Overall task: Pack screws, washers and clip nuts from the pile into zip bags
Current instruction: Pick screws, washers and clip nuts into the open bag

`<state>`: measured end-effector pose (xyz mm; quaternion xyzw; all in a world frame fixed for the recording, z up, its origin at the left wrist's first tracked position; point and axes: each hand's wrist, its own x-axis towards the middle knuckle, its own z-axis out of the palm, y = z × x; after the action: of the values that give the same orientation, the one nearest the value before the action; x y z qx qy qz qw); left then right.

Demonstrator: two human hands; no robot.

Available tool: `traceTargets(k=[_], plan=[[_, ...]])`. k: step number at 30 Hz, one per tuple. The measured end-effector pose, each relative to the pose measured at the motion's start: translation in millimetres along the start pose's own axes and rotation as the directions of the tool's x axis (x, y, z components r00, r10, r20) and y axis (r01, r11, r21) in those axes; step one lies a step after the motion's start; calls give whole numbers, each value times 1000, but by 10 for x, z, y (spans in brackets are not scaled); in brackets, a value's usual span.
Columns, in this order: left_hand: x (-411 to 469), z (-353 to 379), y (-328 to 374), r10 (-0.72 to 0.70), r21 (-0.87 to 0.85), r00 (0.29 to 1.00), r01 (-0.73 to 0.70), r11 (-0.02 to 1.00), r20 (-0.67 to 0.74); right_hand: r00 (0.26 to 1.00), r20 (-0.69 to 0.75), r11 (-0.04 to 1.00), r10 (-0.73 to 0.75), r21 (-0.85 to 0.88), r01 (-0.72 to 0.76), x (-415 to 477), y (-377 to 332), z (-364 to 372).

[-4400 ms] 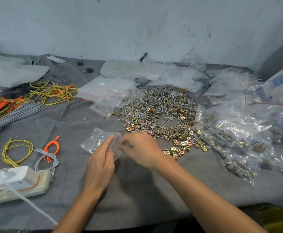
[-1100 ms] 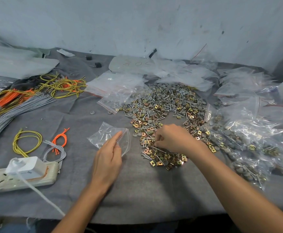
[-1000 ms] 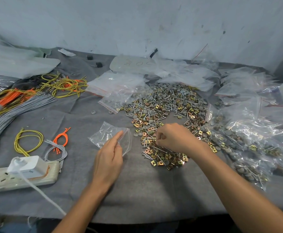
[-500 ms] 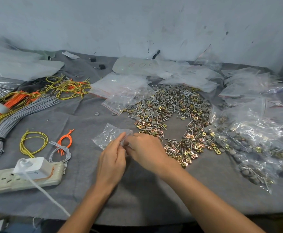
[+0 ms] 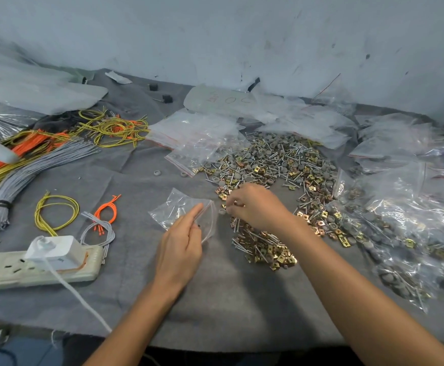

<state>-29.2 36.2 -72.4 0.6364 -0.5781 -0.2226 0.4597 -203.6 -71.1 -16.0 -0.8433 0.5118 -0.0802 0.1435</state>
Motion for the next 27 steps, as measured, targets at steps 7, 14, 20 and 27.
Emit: traceTargets(k=[7,14,20,27], plan=[[-8,-5,10,0,-9,1000,0,1000,8,997,41,995,-71,-71,73,120,-107,148],[-5,1,7,-3,-1,1000,3,1000,-7,969,-245,955,-30,279,101,-351,-144,15],[-6,-14,-3,-3,25,1000,3,1000,-15,963,-162,971,-215,71,229,-492,-457,214],[-24,-25,39,-42,-30,999,42,999,-4,963,-124,971,-238,-69,231,-386,-494,282]])
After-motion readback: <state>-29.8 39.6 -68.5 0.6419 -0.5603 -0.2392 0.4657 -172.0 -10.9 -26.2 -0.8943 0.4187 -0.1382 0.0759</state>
